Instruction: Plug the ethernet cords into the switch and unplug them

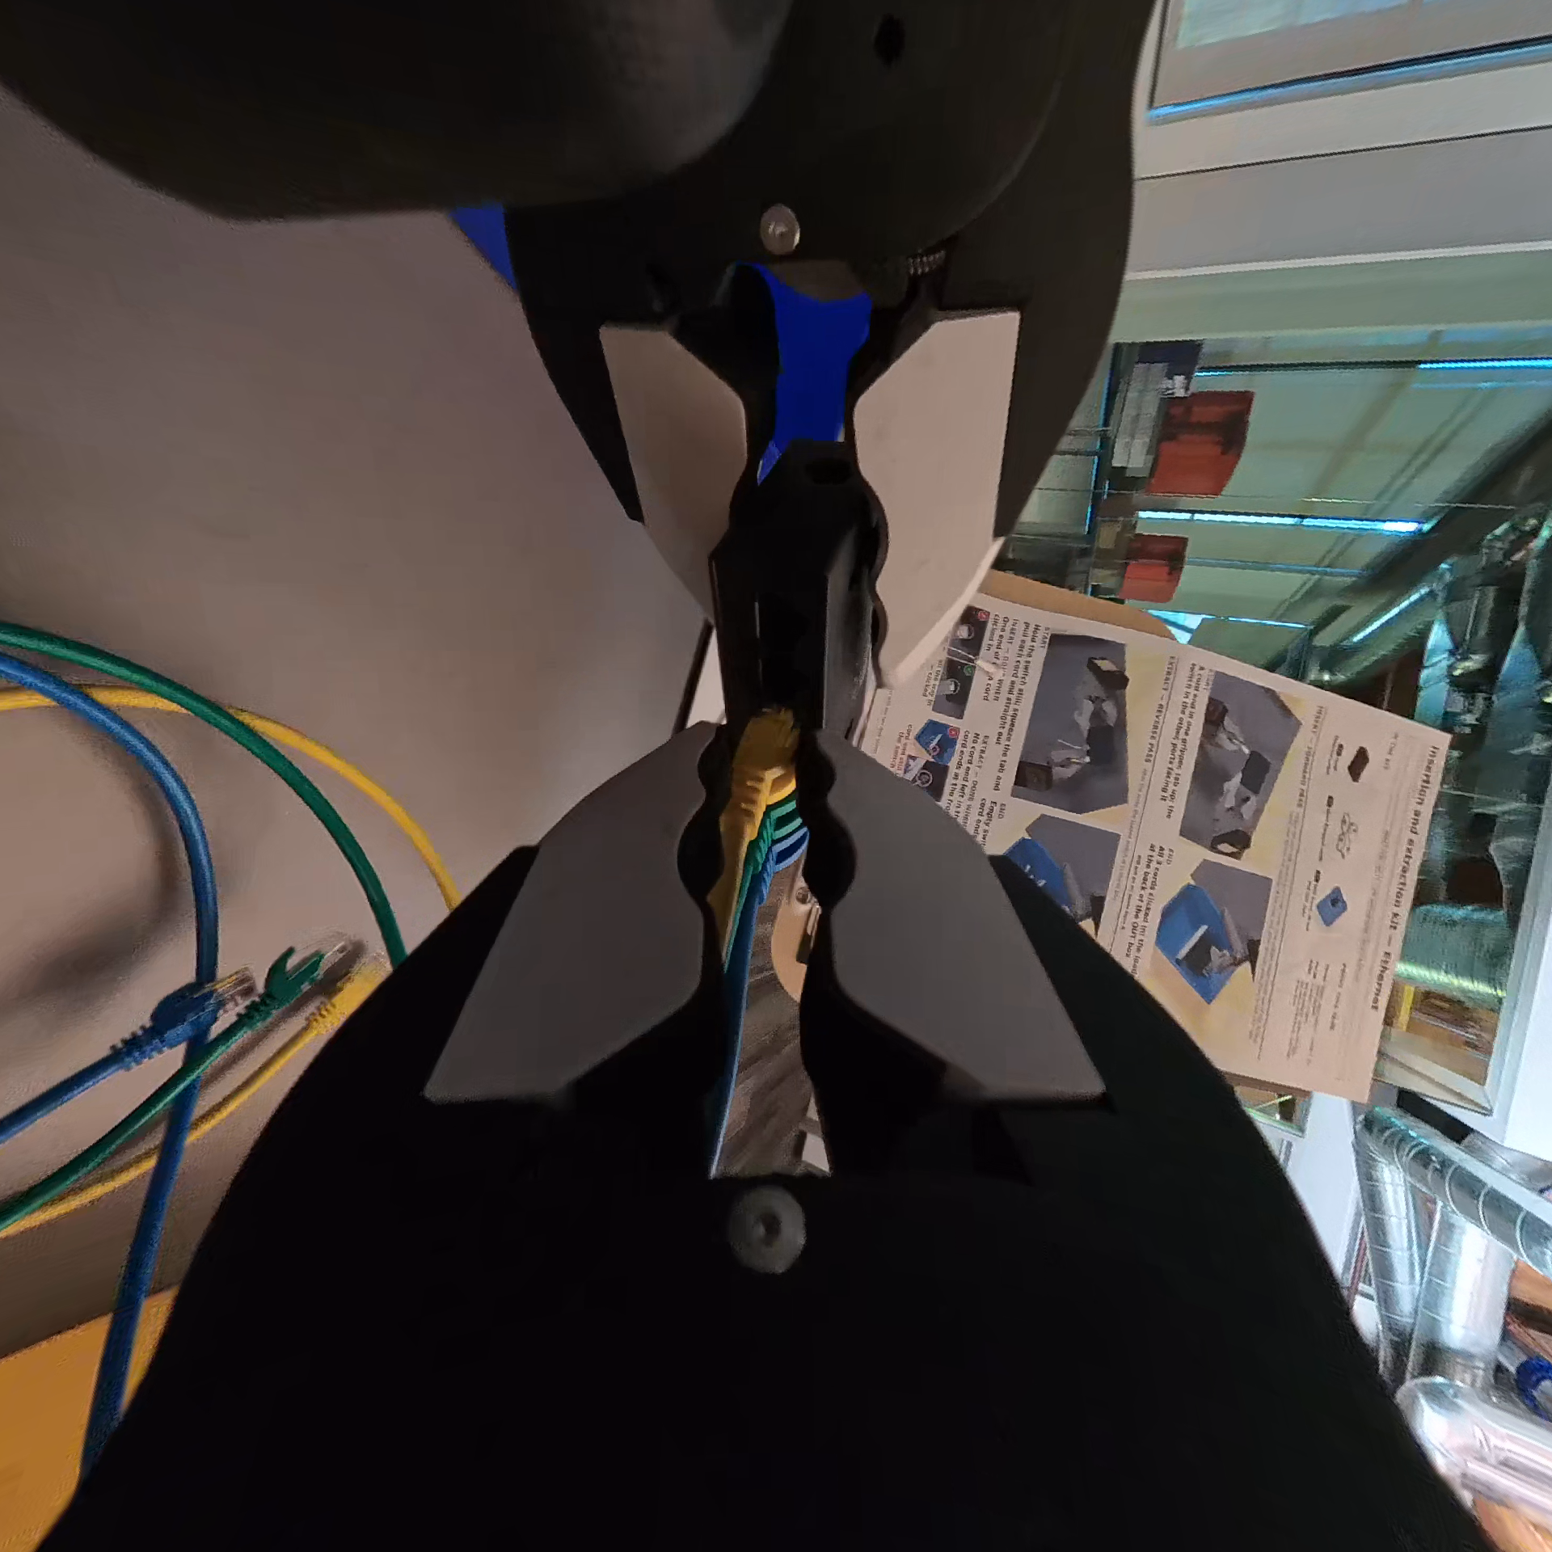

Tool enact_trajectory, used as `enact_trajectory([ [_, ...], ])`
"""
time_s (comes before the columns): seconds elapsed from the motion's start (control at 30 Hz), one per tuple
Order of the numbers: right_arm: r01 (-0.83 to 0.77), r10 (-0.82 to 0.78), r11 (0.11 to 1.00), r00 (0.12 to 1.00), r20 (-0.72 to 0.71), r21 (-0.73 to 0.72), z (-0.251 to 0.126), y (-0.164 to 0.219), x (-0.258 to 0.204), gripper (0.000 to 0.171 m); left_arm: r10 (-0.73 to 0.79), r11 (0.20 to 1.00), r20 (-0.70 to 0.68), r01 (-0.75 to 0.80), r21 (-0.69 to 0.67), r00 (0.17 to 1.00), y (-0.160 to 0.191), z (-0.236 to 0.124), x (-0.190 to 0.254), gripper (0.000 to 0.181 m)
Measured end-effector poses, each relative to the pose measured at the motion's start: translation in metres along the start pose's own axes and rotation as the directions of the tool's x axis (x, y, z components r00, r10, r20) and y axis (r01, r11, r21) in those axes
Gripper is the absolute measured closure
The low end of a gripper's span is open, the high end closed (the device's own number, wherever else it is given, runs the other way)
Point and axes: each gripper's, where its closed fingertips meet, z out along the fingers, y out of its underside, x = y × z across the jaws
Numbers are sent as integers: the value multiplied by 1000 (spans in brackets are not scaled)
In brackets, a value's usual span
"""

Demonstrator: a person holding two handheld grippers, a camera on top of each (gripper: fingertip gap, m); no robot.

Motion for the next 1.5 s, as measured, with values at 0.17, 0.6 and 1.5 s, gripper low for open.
enact_trajectory([
  [0.17, 32, -31, 999, 999, 40, -27, 1, 1, 5, 155, -65, 998, -14, 65, 4, 998, 6, 2, -2, 150],
  [0.6, -196, 195, 981, 976, 97, -1, 1, -14, -101, 155, -163, 957, 112, 185, -225, 980, 103, -20, -54, 151],
  [1.5, -518, 517, 855, 852, 84, -10, -26, 75, -155, 134, -205, 977, -62, 200, -77, 977, 83, -25, -34, 152],
])
